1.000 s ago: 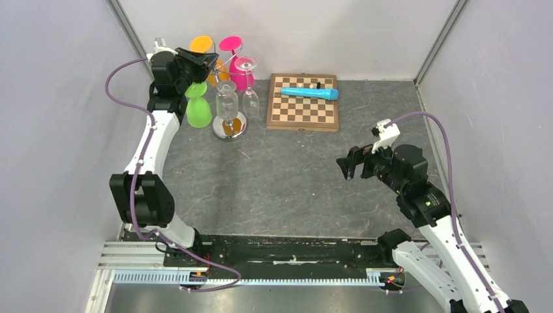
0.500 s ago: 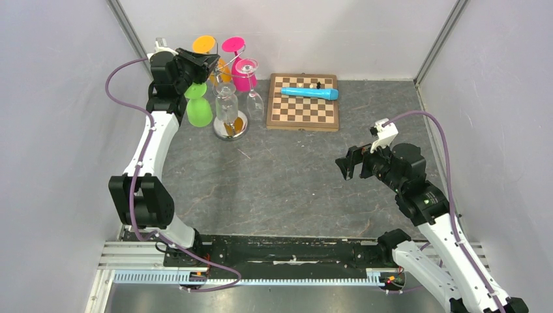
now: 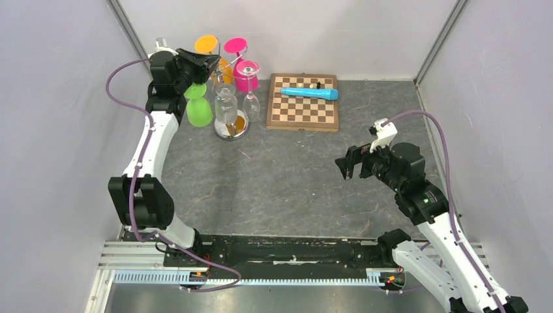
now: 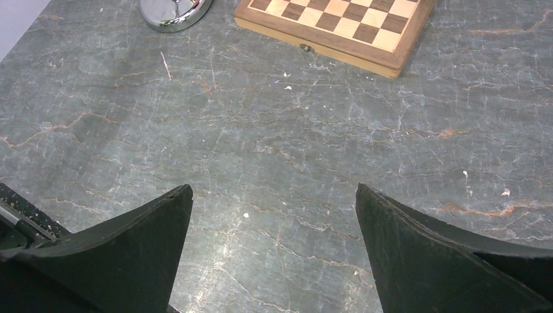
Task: Take the wine glass off the wine glass rack
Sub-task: Pick up the wine rack from the center of the board.
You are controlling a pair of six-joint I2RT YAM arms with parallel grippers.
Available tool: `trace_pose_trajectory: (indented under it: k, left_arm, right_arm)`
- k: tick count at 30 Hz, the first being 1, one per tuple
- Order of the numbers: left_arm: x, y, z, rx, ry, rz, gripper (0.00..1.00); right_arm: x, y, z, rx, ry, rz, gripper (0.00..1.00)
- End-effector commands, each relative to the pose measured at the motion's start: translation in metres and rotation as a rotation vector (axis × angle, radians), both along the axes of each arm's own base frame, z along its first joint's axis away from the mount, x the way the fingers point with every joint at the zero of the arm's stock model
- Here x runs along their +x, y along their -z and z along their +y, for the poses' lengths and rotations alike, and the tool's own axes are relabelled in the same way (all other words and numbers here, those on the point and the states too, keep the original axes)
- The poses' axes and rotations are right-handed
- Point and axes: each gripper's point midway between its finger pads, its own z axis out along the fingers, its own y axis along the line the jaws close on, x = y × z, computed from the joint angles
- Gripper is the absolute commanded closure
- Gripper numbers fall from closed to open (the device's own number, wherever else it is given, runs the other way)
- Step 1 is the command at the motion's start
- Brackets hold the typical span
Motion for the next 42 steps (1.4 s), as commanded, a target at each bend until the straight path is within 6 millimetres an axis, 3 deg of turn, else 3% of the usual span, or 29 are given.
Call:
trace_pose_trajectory:
  k: [1,23,24,28,42]
  left_arm:
    - [-0.056,-0.162,-0.007,-0.078,0.051,-0.438,0.98]
    - [-0.048,-0.176,0.002,-0.098,0.032,-0.457,0.98]
    - [-0.045,-0.178,0.013,-0.095,0.009,-0.461,0.98]
    - [-0.044,-0.183,0.019,-0.103,0.001,-0.47,0.98]
    - [-0.044,-0.191,0.022,-0.133,0.009,-0.483,0.98]
  right_arm:
    - [0.002,-0.026,0.004,0.032,-0.012,-0.06,0.02]
    - [0.002,-0.023,0.004,0.033,-0.009,-0.048,0.02]
    - [0.003,-0.023,0.004,0.034,-0.008,-0.05,0.02]
    - [0.004,-0.022,0.005,0.036,-0.009,-0.045,0.02]
    - [0.005,-0.02,0.005,0.038,-0.006,-0.042,0.02]
